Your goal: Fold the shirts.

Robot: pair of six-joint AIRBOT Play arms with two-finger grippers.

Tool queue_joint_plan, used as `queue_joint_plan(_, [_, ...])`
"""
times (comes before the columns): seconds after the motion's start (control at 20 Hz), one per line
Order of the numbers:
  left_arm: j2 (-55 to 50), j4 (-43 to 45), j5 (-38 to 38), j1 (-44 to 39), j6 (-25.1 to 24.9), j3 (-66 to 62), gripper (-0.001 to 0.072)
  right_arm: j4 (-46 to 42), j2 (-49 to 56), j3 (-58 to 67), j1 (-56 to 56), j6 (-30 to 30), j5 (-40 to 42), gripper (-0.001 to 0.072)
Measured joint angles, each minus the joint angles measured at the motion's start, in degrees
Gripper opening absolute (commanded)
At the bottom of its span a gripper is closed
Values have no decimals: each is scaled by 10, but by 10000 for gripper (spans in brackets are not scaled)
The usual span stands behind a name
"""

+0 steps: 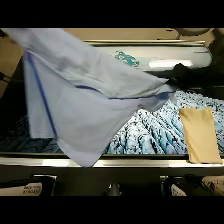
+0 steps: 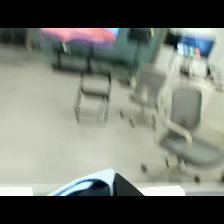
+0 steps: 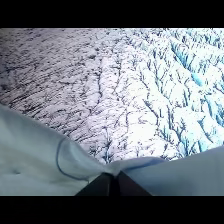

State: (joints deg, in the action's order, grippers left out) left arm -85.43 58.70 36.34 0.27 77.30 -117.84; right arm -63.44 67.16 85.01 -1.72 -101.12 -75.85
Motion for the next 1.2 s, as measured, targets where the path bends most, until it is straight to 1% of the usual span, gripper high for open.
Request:
queue_joint_plan(0.1, [-71,0,35,-41,-1,5,24,6,51,-31,1,1,44,18])
queue_joint_plan(0.15, [-102,-1,58,-58,5,8,60,7,75,-41,1,2,60,18])
queue_joint_plan(0.2, [-131,-1,89,-73,13,10,248,7,93,-48,0,3,69,18])
queue_joint_plan(0.25, [-155,-1,123,-83,23,12,524,8,109,-53,0,7,78,18])
queue_joint_plan(0.3, [-175,0,166,-90,33,14,680,9,119,-56,0,12,85,18])
queue_joint_plan(0.4, [-198,20,267,-94,60,15,677,3,132,-61,0,23,92,19])
queue_joint_plan(0.55, [-199,91,449,-71,99,35,676,-25,141,-64,0,40,91,19])
queue_joint_plan(0.6, [-184,106,491,-61,110,59,676,-38,142,-64,0,43,84,19])
queue_joint_plan(0.7, [-126,125,526,-44,130,153,677,-66,144,-65,0,54,64,19])
queue_joint_plan(0.75, [-87,129,525,-40,140,224,677,-76,144,-65,0,61,55,19])
queue_joint_plan(0.85, [3,125,496,-35,154,382,677,-90,145,-66,0,73,39,19])
queue_joint_plan(1.0, [127,99,425,-30,170,604,677,-94,146,-66,0,83,28,20])
queue_joint_plan(1.1, [176,70,370,-28,178,706,677,-89,146,-66,0,86,26,20])
queue_joint_plan(1.2, [197,40,315,-31,184,776,677,-81,145,-66,0,89,22,20])
